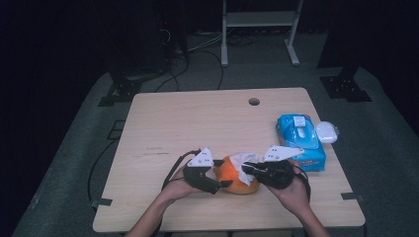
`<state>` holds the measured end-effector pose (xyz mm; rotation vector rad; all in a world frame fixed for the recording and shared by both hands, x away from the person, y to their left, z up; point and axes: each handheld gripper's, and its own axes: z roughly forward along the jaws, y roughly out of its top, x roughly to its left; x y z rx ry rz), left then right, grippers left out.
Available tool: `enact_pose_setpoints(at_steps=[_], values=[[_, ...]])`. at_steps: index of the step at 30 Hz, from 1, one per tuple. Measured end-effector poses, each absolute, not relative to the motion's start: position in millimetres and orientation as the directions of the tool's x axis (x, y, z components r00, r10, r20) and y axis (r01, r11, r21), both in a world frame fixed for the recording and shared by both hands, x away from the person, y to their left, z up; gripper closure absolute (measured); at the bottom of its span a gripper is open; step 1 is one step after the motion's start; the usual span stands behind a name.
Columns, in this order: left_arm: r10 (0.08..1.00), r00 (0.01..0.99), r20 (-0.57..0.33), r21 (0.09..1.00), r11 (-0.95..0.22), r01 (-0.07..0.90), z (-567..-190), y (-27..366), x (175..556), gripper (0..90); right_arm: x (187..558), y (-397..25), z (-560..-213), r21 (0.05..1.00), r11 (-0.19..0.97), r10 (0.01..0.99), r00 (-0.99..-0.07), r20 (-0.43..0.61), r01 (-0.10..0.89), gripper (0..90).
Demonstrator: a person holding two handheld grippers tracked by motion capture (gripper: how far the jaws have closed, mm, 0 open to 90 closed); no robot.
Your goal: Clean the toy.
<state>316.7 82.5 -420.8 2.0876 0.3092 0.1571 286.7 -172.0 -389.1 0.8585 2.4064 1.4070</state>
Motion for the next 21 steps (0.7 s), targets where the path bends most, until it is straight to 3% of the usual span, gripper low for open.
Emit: enact_pose_setpoints(at_steps=[5,9,10,13,15,19,21], values=[[0.262,0.964,0.035,0.852,-0.512,0.109,-420.2,80.4,312.0,27.1,278.6,-153.1,-383.8,0.854,0.405,0.545,-0.836,0.061,0.327,82.2],[0.256,0.967,0.018,0.847,-0.517,0.121,-424.1,85.0,315.4,26.0,290.6,-169.2,-389.5,0.84,0.404,0.613,-0.789,0.045,0.362,82.2],[0.255,0.967,-0.026,0.845,-0.511,0.158,-424.1,87.0,318.6,20.9,297.9,-181.5,-396.9,0.828,0.377,0.633,-0.768,0.097,0.416,82.3],[0.252,0.965,-0.069,0.86,-0.475,0.186,-420.4,88.7,321.3,13.7,298.8,-186.1,-403.3,0.823,0.361,0.637,-0.761,0.124,0.437,82.3],[0.256,0.962,-0.094,0.881,-0.428,0.2,-415.5,88.4,321.6,13.9,295.7,-180.8,-402.0,0.827,0.368,0.613,-0.78,0.127,0.424,82.2],[0.265,0.964,-0.029,0.854,-0.495,0.162,-423.4,83.4,318.5,19.1,290.3,-167.2,-401.2,0.832,0.39,0.583,-0.805,0.108,0.394,82.2],[0.278,0.96,-0.041,0.849,-0.497,0.18,-427.2,85.9,320.0,22.5,289.8,-164.4,-400.3,0.829,0.406,0.582,-0.808,0.091,0.386,82.2]])
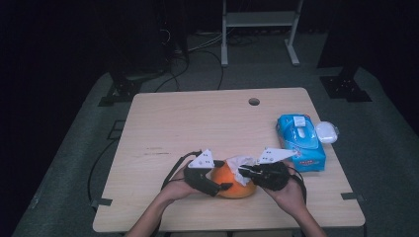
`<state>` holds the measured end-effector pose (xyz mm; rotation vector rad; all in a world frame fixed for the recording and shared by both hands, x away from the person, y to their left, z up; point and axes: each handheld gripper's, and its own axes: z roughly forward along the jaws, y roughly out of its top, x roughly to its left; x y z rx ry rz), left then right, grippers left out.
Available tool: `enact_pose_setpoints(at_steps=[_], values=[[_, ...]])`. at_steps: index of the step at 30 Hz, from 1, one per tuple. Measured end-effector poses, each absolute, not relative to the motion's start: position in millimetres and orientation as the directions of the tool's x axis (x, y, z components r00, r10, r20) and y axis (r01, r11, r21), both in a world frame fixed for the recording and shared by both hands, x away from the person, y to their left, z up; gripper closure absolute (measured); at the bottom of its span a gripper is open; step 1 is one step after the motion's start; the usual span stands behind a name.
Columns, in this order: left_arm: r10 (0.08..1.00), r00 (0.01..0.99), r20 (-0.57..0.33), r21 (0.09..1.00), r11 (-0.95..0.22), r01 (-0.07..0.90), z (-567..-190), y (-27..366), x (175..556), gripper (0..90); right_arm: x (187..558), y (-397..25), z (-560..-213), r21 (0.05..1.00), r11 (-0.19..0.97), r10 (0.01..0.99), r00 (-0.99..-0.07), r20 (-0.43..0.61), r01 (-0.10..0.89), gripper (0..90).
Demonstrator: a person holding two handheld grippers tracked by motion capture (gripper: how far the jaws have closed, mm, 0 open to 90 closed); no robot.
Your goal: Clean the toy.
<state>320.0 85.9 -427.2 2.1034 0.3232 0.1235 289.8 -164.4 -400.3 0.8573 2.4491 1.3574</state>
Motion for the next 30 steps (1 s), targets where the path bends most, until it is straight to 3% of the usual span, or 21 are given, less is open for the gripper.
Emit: enact_pose_setpoints(at_steps=[6,8,9,13,15,18,22,26,30], values=[[0.298,0.949,-0.1,0.836,-0.492,0.242,-433.7,102.0,329.5,24.5,295.7,-181.5,-409.3,0.809,0.393,0.624,-0.773,0.114,0.436,82.2],[0.288,0.953,-0.092,0.841,-0.49,0.229,-430.2,101.4,329.6,22.8,294.9,-182.3,-408.8,0.813,0.38,0.623,-0.772,0.127,0.441,82.1],[0.282,0.956,-0.085,0.868,-0.45,0.21,-424.2,99.4,328.2,17.7,293.1,-178.1,-406.3,0.818,0.394,0.623,-0.776,0.099,0.42,82.0],[0.277,0.958,-0.075,0.874,-0.444,0.197,-422.0,92.7,326.4,17.4,291.4,-172.4,-404.7,0.833,0.383,0.592,-0.798,0.111,0.4,82.1],[0.281,0.956,-0.084,0.861,-0.462,0.212,-429.2,92.6,327.5,24.0,290.8,-171.8,-406.2,0.828,0.396,0.59,-0.801,0.102,0.397,82.0],[0.285,0.955,-0.082,0.858,-0.468,0.213,-431.9,96.2,328.5,27.2,294.1,-179.0,-411.8,0.819,0.393,0.605,-0.789,0.113,0.418,81.9],[0.297,0.95,-0.095,0.848,-0.475,0.233,-433.7,104.7,331.6,28.8,295.6,-187.1,-414.8,0.813,0.366,0.632,-0.762,0.139,0.452,82.0],[0.304,0.946,-0.113,0.852,-0.461,0.25,-435.7,107.0,333.1,28.7,286.7,-174.1,-402.3,0.842,0.364,0.577,-0.806,0.131,0.397,81.9],[0.308,0.945,-0.107,0.851,-0.464,0.248,-436.4,107.2,332.8,28.7,288.2,-169.2,-412.4,0.821,0.398,0.575,-0.809,0.124,0.408,82.0]])
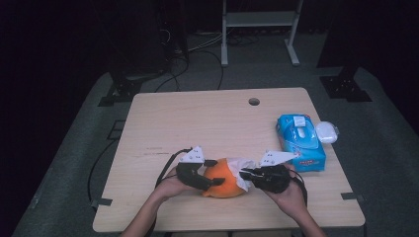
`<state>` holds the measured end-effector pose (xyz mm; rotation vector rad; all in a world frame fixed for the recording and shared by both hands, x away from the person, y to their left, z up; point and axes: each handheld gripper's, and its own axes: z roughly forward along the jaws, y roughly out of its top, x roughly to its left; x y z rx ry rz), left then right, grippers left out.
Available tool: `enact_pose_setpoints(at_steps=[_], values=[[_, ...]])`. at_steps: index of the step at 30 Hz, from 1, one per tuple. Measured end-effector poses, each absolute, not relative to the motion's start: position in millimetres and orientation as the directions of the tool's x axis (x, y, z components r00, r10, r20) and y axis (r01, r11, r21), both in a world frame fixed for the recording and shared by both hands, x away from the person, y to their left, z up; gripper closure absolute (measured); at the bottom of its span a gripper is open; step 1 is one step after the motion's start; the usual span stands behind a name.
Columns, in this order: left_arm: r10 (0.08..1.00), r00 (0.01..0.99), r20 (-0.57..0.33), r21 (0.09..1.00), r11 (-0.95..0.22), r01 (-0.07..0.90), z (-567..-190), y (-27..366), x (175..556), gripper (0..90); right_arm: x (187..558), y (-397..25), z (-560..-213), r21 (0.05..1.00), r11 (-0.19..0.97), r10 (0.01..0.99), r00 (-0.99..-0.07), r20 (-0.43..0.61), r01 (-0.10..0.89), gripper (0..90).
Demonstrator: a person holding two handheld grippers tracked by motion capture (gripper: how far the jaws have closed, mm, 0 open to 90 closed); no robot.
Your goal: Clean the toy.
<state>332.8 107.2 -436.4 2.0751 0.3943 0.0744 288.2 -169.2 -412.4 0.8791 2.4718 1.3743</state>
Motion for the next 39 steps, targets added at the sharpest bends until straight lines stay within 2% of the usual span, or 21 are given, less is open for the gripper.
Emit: enact_pose_setpoints(at_steps=[5,12,15,18,19,21,26,29,33,35,36,37,39], values=[[0.316,0.942,-0.111,0.85,-0.461,0.255,-437.1,107.4,332.9,28.7,297.3,-190.9,-422.9,0.795,0.385,0.645,-0.753,0.131,0.469,82.0],[0.308,0.944,-0.116,0.851,-0.459,0.254,-436.0,105.7,332.7,27.7,291.9,-182.9,-408.1,0.833,0.354,0.594,-0.79,0.152,0.426,81.9],[0.285,0.951,-0.118,0.863,-0.445,0.24,-427.6,104.3,331.0,16.7,292.1,-176.3,-420.7,0.8,0.403,0.579,-0.801,0.153,0.445,81.9],[0.319,0.942,-0.102,0.853,-0.46,0.249,-426.5,101.5,330.9,12.9,290.5,-177.9,-419.1,0.792,0.419,0.566,-0.81,0.155,0.444,81.9],[0.31,0.946,-0.098,0.843,-0.48,0.244,-431.7,99.7,330.1,18.2,289.7,-181.3,-415.4,0.794,0.414,0.563,-0.811,0.162,0.446,81.8],[0.295,0.95,-0.104,0.84,-0.485,0.243,-433.9,98.2,327.8,21.6,289.0,-182.6,-409.8,0.813,0.388,0.559,-0.812,0.167,0.434,81.8],[0.249,0.964,-0.089,0.83,-0.516,0.21,-428.4,95.9,323.1,20.7,288.1,-176.1,-404.2,0.827,0.38,0.551,-0.819,0.157,0.414,81.8],[0.237,0.968,-0.077,0.837,-0.512,0.192,-423.7,94.9,322.7,10.8,290.3,-170.9,-415.9,0.799,0.417,0.525,-0.832,0.177,0.433,81.7],[0.266,0.962,-0.059,0.82,-0.536,0.199,-429.6,87.2,325.5,6.2,287.7,-169.2,-414.0,0.797,0.441,0.496,-0.852,0.166,0.412,81.7],[0.265,0.96,-0.084,0.824,-0.523,0.217,-433.9,86.7,325.8,13.0,286.7,-168.2,-413.9,0.797,0.452,0.495,-0.856,0.149,0.4,81.7],[0.269,0.959,-0.087,0.826,-0.519,0.22,-435.3,86.8,325.4,13.0,286.7,-168.8,-413.2,0.797,0.45,0.503,-0.851,0.147,0.404,81.7],[0.268,0.96,-0.08,0.826,-0.521,0.215,-434.7,87.1,324.5,26.5,288.7,-171.5,-411.4,0.802,0.433,0.517,-0.842,0.153,0.411,81.8],[0.28,0.96,-0.017,0.852,-0.499,0.161,-427.0,87.2,320.1,34.3,289.7,-173.9,-408.6,0.81,0.418,0.537,-0.831,0.144,0.411,81.8]])
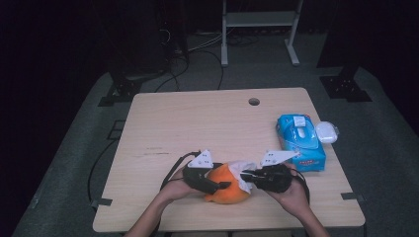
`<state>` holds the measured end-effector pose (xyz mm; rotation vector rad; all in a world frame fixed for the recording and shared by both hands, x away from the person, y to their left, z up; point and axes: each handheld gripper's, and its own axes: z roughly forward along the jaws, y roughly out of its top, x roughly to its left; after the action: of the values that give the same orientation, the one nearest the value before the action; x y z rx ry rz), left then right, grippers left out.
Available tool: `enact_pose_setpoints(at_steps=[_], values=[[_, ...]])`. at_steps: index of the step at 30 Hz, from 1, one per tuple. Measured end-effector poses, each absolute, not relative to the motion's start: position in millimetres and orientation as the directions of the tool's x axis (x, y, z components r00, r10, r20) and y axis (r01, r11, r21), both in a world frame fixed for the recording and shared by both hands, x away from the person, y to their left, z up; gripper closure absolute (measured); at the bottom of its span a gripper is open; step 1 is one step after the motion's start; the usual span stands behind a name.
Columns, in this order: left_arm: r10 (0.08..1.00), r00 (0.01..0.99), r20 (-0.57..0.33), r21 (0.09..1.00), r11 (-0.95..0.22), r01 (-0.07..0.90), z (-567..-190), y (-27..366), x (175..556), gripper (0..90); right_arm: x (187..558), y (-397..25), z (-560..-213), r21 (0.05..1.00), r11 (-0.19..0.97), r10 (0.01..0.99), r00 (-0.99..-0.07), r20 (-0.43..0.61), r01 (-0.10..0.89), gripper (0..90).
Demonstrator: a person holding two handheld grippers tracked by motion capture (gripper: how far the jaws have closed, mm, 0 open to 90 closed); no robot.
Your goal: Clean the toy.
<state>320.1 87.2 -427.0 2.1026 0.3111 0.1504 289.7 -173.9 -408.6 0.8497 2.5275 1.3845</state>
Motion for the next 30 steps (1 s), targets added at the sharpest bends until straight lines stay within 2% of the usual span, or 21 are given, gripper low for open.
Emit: enact_pose_setpoints(at_steps=[2,4,7,10,12,16,22,30], values=[[0.284,0.959,-0.002,0.865,-0.48,0.144,-424.4,86.5,318.7,36.0,289.3,-176.3,-403.6,0.826,0.396,0.555,-0.821,0.133,0.401,82.0],[0.287,0.955,0.072,0.879,-0.471,0.075,-420.0,81.3,314.0,35.5,288.9,-177.7,-398.6,0.842,0.373,0.566,-0.815,0.127,0.39,82.0],[0.275,0.957,0.087,0.869,-0.492,0.062,-422.0,79.2,313.6,33.1,290.9,-176.5,-399.4,0.842,0.372,0.574,-0.809,0.122,0.391,81.9],[0.272,0.96,0.065,0.847,-0.523,0.091,-428.0,87.2,318.9,31.7,292.5,-175.6,-406.8,0.828,0.388,0.579,-0.806,0.124,0.406,81.9],[0.292,0.956,-0.022,0.845,-0.505,0.174,-434.7,105.5,328.8,31.4,297.0,-178.7,-419.6,0.803,0.399,0.591,-0.794,0.145,0.443,81.9],[0.29,0.954,-0.075,0.843,-0.492,0.216,-436.4,118.7,333.3,31.4,299.1,-182.3,-421.4,0.802,0.373,0.604,-0.778,0.172,0.467,81.9],[0.266,0.962,-0.059,0.831,-0.52,0.195,-436.0,117.9,332.1,31.5,292.5,-167.1,-414.4,0.824,0.374,0.56,-0.812,0.165,0.426,81.7],[0.26,0.963,-0.069,0.831,-0.519,0.2,-438.2,120.9,331.8,31.3,299.6,-181.2,-426.7,0.796,0.357,0.602,-0.772,0.205,0.489,81.8]])
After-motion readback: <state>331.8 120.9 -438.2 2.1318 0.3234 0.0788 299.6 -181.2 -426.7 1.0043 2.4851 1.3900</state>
